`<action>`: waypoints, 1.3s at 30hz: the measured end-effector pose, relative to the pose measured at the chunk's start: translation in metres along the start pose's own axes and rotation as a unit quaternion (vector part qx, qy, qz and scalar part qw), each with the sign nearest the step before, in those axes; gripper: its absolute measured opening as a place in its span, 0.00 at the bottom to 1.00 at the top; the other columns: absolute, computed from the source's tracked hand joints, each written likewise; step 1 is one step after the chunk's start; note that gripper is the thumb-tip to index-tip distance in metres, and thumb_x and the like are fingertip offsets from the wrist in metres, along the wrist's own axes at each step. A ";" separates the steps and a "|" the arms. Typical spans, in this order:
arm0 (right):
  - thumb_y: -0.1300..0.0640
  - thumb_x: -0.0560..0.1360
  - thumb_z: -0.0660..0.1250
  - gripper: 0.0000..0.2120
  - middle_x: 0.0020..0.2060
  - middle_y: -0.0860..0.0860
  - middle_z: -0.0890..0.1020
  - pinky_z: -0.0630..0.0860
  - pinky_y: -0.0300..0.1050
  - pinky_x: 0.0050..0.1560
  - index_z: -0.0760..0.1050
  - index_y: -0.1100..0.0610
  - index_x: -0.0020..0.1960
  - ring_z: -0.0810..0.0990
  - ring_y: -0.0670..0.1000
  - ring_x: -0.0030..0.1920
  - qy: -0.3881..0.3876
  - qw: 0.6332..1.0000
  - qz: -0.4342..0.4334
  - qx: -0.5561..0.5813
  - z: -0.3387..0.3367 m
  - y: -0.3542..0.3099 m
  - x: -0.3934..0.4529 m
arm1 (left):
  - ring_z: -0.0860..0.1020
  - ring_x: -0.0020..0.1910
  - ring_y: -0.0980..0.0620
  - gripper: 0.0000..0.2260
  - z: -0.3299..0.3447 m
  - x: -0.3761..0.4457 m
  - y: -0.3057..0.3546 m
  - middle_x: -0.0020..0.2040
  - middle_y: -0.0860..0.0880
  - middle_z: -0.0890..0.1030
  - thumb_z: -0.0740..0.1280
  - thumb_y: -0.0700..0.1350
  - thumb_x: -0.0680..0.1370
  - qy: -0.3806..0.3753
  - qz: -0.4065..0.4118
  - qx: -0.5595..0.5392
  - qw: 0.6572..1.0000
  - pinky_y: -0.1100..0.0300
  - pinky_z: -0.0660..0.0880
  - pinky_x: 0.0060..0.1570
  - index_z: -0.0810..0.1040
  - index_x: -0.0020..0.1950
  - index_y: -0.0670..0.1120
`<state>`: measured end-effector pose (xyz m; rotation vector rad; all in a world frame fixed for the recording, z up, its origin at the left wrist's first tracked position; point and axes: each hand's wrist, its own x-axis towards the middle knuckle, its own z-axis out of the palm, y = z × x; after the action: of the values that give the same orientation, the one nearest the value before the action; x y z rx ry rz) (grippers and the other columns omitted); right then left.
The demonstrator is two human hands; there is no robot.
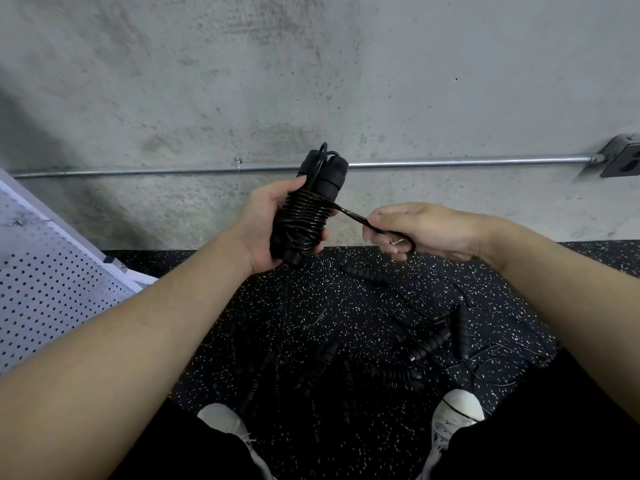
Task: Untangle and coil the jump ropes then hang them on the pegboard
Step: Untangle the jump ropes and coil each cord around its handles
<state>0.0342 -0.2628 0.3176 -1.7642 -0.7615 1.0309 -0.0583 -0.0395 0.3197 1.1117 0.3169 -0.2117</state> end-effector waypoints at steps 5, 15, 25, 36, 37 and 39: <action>0.34 0.74 0.63 0.21 0.29 0.46 0.72 0.71 0.42 0.39 0.77 0.52 0.42 0.68 0.45 0.30 0.075 0.986 0.030 -0.144 -0.005 -0.004 -0.002 | 0.79 0.31 0.47 0.22 0.000 -0.001 0.001 0.39 0.45 0.83 0.61 0.62 0.79 -0.028 -0.003 0.055 0.998 0.55 0.78 0.28 0.84 0.44 0.45; 0.41 0.58 0.81 0.15 0.37 0.51 0.76 0.63 0.40 0.33 0.81 0.47 0.38 0.65 0.44 0.32 0.134 0.982 0.088 -0.098 -0.008 0.003 0.004 | 0.84 0.37 0.42 0.15 0.008 -0.002 -0.006 0.44 0.43 0.86 0.72 0.52 0.76 -0.142 -0.064 0.295 0.943 0.49 0.84 0.38 0.75 0.59 0.51; 0.50 0.68 0.79 0.11 0.26 0.48 0.73 0.54 0.43 0.30 0.81 0.53 0.33 0.63 0.46 0.28 0.125 0.982 0.138 -0.041 0.004 0.013 0.017 | 0.80 0.52 0.61 0.25 0.019 0.009 -0.021 0.56 0.61 0.81 0.76 0.60 0.73 -0.138 0.012 0.650 0.747 0.64 0.77 0.55 0.75 0.68 0.59; 0.47 0.78 0.70 0.19 0.30 0.46 0.71 0.61 0.39 0.30 0.81 0.66 0.49 0.65 0.45 0.31 0.121 0.987 0.093 -0.053 0.008 0.001 0.020 | 0.79 0.54 0.53 0.22 0.005 0.023 -0.045 0.55 0.57 0.82 0.72 0.63 0.74 0.009 0.049 0.698 0.714 0.57 0.75 0.52 0.75 0.65 0.57; 0.47 0.78 0.69 0.16 0.30 0.46 0.72 0.63 0.38 0.31 0.83 0.60 0.46 0.66 0.44 0.30 0.128 0.985 0.080 -0.080 0.010 -0.001 0.020 | 0.79 0.56 0.52 0.24 0.003 0.025 -0.046 0.57 0.56 0.82 0.72 0.64 0.74 0.016 0.050 0.699 0.713 0.54 0.76 0.55 0.74 0.67 0.58; 0.46 0.80 0.67 0.15 0.28 0.41 0.75 0.67 0.37 0.31 0.82 0.46 0.36 0.70 0.42 0.28 0.145 0.979 0.049 -0.138 0.016 -0.002 0.020 | 0.80 0.57 0.51 0.25 0.002 0.027 -0.048 0.58 0.56 0.82 0.71 0.64 0.74 0.021 0.045 0.689 0.723 0.52 0.76 0.58 0.72 0.69 0.60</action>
<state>0.0291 -0.2390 0.3099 -2.1517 -0.6606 0.7315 -0.0479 -0.0619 0.2702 2.6286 0.0894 -0.3467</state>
